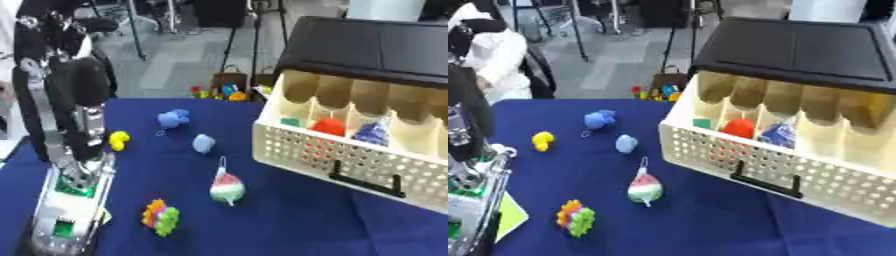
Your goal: Pick up objects from table and place into drawer.
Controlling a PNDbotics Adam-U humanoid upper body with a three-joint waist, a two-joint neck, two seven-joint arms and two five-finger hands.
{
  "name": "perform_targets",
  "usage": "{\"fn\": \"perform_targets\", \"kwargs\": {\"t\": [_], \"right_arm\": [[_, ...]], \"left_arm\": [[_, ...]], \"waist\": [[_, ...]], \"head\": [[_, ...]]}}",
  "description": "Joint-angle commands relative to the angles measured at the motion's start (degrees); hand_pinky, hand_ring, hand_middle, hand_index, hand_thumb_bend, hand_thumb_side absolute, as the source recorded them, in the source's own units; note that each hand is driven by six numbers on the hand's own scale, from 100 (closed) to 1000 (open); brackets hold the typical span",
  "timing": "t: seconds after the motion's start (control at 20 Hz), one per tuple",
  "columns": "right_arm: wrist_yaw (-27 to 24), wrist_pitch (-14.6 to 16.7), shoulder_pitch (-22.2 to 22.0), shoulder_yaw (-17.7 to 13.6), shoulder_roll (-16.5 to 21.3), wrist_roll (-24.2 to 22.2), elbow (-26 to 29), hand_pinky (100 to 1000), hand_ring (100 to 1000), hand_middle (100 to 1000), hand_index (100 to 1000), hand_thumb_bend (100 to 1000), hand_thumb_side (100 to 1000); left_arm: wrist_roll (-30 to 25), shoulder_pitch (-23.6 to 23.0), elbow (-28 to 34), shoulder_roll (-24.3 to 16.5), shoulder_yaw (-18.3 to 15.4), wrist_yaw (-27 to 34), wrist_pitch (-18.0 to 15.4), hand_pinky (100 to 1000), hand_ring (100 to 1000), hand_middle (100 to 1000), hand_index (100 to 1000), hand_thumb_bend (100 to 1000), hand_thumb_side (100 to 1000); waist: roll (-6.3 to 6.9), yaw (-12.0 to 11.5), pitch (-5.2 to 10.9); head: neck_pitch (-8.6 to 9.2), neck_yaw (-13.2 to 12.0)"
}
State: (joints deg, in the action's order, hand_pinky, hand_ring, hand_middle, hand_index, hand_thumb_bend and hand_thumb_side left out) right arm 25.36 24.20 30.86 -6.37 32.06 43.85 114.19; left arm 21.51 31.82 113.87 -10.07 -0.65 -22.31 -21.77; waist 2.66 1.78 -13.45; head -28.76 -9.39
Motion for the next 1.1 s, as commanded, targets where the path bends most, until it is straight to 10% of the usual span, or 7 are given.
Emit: {"fn": "perform_targets", "kwargs": {"t": [0.05,0.65,1.1], "right_arm": [[-0.2,0.9,0.4,-0.4,2.0,0.6,0.4,560,615,626,729,100,739],[0.6,0.7,-1.3,-0.6,3.8,1.1,0.4,550,616,619,730,100,735],[0.8,0.6,-1.3,-0.4,4.1,1.2,0.4,543,613,614,729,100,736]], "left_arm": [[-0.2,0.5,0.7,-2.7,-1.0,-0.9,1.4,591,772,726,907,529,742],[-6.7,-2.2,0.7,-19.6,-0.5,-7.3,11.5,591,774,742,931,382,735],[-11.1,-6.4,0.7,-32.5,-1.3,-6.2,19.5,608,792,758,935,276,730]], "waist": [[-0.13,-0.3,1.22],[0.33,-0.8,2.15],[0.61,-0.4,1.8]], "head": [[-1.25,-0.2],[-8.26,1.4],[-7.3,-0.8]]}}
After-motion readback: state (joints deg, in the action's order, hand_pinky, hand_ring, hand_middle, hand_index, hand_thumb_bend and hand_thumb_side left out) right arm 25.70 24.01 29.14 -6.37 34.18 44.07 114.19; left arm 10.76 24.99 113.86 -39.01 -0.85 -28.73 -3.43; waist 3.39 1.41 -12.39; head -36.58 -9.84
